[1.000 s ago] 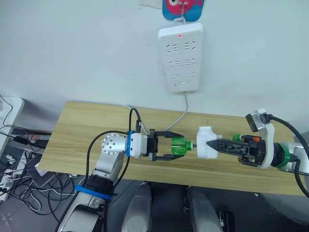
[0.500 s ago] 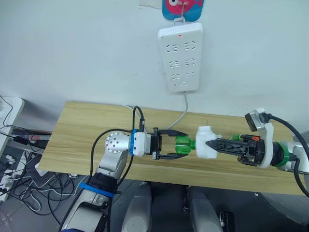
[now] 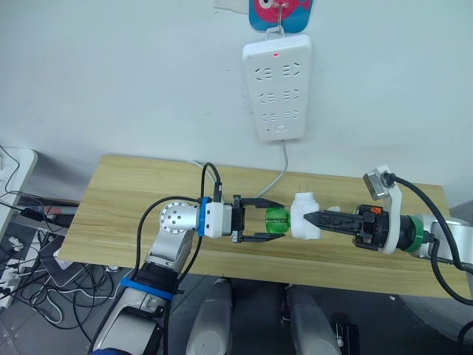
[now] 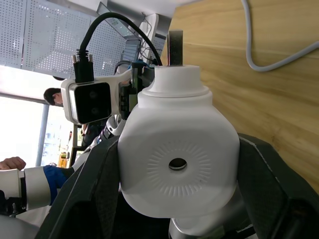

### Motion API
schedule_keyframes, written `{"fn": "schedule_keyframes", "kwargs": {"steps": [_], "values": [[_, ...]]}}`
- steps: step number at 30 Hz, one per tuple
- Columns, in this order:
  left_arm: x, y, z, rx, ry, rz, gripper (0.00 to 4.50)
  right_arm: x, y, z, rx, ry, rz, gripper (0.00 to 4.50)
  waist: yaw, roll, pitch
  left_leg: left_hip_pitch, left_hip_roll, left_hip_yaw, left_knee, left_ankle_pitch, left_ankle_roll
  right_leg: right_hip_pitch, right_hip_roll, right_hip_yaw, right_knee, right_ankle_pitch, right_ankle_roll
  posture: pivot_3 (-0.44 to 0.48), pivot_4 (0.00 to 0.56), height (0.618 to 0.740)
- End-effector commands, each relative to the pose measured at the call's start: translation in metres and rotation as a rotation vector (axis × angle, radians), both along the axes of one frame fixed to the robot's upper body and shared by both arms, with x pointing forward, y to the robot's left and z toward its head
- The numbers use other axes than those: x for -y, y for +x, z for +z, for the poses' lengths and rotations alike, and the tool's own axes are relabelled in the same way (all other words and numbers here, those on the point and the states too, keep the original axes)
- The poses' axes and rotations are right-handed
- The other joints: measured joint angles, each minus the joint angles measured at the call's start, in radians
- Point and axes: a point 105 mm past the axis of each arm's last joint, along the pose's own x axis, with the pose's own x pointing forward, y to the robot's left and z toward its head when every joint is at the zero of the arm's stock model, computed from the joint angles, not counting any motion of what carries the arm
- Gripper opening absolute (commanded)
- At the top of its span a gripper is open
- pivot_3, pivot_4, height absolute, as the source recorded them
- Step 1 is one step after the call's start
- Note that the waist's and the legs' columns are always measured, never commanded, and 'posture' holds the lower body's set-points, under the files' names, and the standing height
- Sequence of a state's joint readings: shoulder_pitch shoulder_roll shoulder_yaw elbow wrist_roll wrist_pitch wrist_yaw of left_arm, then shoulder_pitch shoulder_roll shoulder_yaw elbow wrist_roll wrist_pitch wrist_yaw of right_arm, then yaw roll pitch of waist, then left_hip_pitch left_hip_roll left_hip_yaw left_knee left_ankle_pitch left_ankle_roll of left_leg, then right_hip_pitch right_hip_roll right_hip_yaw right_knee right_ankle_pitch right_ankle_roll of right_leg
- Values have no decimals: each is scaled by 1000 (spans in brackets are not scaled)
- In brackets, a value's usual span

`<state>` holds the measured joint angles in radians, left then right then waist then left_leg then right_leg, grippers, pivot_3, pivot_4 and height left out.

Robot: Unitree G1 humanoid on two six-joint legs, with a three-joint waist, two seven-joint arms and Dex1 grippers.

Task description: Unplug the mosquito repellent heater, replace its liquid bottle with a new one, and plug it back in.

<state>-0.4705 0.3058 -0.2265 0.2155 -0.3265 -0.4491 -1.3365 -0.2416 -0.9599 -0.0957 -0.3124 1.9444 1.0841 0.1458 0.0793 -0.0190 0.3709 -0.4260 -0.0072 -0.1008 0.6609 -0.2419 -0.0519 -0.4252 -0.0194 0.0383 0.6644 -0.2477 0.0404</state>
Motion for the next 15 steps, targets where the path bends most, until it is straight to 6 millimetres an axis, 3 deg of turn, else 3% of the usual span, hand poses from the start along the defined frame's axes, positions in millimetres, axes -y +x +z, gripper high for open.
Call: {"fn": "schedule_keyframes", "kwargs": {"steps": [1,15], "values": [[11,-8,8,40,-31,-43,2261,-11,-12,6,19,23,73,2910,0,0,0,0,0,0,0,0,0,0,0,0,0,0,0,197,315,740],[14,-9,7,29,-30,-46,2261,-16,-9,7,21,32,80,2910,0,0,0,0,0,0,0,0,0,0,0,0,0,0,0,194,329,740]]}}
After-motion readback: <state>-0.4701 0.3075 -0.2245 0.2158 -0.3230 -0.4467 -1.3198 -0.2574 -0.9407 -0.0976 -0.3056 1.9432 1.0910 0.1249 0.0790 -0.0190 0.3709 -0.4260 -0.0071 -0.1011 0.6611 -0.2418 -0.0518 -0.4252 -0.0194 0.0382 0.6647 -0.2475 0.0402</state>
